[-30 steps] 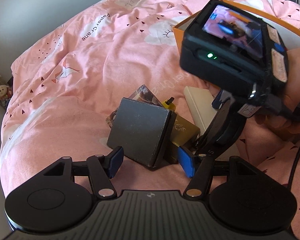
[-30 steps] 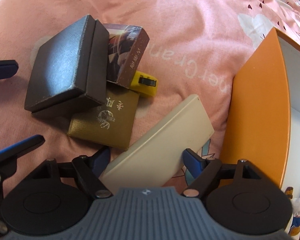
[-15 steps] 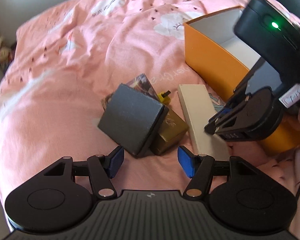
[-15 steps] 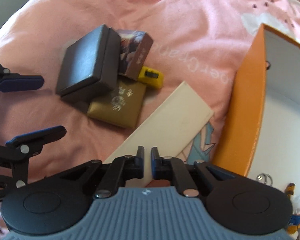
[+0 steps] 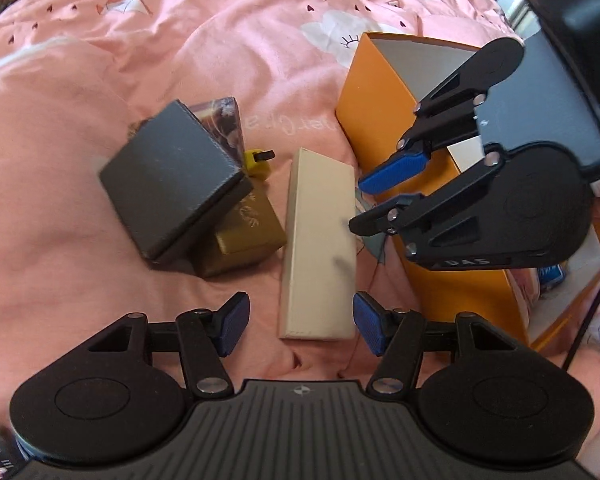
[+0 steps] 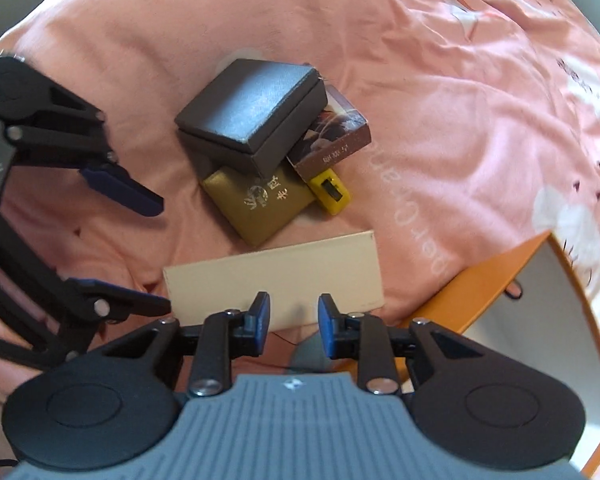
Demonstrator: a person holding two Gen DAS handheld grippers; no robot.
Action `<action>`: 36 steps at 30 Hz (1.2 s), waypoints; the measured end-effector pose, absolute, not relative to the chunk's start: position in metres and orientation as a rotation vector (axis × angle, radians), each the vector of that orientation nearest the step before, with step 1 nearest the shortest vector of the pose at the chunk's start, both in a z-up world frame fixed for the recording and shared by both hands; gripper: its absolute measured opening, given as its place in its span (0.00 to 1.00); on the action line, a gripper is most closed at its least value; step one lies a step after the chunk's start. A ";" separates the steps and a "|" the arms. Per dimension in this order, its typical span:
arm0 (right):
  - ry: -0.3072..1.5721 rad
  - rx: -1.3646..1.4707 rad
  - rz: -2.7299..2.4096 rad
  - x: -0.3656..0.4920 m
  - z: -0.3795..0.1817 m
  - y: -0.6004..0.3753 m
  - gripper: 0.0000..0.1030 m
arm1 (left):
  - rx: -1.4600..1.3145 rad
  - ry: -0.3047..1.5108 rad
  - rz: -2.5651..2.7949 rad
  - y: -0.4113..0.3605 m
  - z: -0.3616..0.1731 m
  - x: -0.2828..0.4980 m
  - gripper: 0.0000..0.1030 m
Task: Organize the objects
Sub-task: 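Move both tools toward the cream box beside the black and gold boxes, then grasp the cream rectangular box with the left tool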
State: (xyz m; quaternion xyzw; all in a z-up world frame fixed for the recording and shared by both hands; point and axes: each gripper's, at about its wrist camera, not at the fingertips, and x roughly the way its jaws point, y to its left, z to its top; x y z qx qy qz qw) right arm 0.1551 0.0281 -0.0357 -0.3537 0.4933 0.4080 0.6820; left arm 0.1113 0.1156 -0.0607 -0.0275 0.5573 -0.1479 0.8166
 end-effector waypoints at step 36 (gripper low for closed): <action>1.105 -0.746 1.090 0.186 -0.029 0.011 0.44 | -0.328 1.161 -0.163 0.120 -0.051 0.100 0.31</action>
